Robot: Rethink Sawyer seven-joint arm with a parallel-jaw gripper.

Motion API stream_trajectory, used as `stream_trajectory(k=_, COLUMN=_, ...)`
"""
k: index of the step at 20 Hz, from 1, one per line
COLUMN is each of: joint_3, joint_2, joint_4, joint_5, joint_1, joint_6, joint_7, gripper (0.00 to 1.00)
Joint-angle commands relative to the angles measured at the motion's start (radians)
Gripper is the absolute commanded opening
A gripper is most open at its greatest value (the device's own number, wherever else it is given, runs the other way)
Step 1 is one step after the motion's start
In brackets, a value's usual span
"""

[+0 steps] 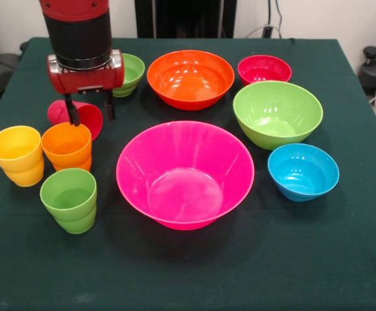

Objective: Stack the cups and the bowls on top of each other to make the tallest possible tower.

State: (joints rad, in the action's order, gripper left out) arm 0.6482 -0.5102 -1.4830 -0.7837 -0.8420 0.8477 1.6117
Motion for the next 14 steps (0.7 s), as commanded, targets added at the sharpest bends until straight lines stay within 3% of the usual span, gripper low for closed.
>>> stream_trajectory(k=1, joint_3=0.034, joint_2=0.048, joint_4=0.051, joint_5=-0.031, joint_1=0.068, joint_6=0.041, joint_7=-0.255, gripper=1.0)
stream_trajectory(k=14, joint_3=0.024, joint_2=0.109, joint_4=0.077, joint_5=-0.059, joint_1=0.038, joint_6=0.006, joint_7=-0.302, gripper=1.0)
